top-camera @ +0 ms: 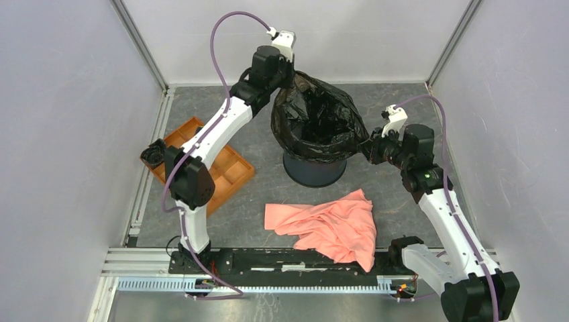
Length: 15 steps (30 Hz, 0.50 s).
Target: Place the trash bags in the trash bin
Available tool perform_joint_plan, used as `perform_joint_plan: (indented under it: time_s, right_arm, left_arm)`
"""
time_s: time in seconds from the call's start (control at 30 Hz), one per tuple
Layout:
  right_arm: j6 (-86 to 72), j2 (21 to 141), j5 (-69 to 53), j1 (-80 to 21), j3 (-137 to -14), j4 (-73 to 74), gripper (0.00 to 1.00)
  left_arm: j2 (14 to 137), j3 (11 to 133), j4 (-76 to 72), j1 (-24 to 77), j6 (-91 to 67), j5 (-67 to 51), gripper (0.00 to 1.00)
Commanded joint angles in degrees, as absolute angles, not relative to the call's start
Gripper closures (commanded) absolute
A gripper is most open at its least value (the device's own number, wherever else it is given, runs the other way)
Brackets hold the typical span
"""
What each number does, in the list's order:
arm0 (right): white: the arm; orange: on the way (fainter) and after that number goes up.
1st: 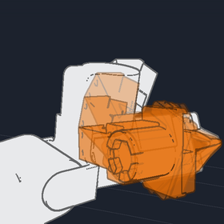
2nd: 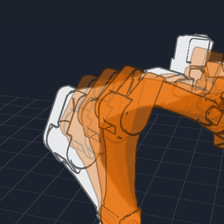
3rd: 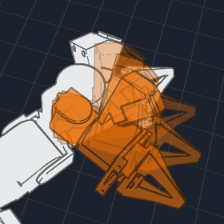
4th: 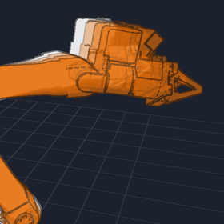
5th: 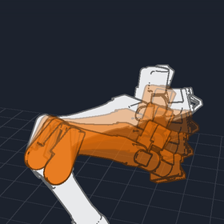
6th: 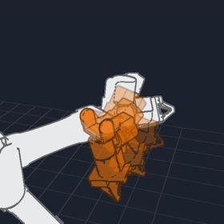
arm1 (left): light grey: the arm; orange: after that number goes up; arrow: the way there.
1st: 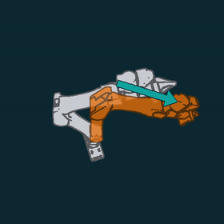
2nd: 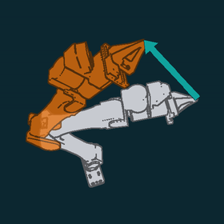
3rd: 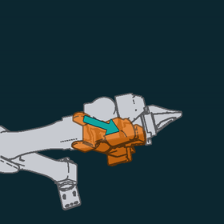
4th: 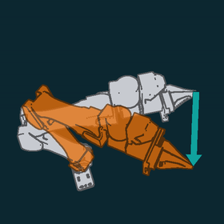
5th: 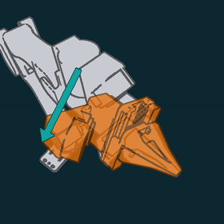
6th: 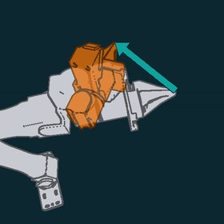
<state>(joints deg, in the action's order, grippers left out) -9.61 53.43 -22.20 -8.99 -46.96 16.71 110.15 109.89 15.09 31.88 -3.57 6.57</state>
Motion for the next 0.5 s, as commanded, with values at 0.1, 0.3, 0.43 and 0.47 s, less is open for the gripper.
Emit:
perform_joint_plan:
  time_s: [0.1, 0.3, 0.43, 0.47]
  right_arm:
    - [-10.48, 54.85, -17.45, -9.10, -45.62, 11.01, 0.83]
    - [-11.29, 57.23, -14.52, -9.06, -44.03, 8.40, 0.82]
    - [-11.76, 59.10, -14.80, -9.14, -42.45, 7.09, 0.80]
    - [-11.85, 59.23, -15.01, -9.11, -41.85, 6.67, 0.79]
  left_arm:
    - [120.04, 120.89, 17.83, 27.70, -15.51, -7.79, 0.80]
    - [126.52, 123.31, 16.65, 26.37, -19.12, -16.70, 0.82]
    - [129.21, 122.13, 17.53, 25.86, -21.21, -20.46, 0.84]
    - [129.48, 121.22, 17.37, 25.58, -22.11, -20.98, 0.84]
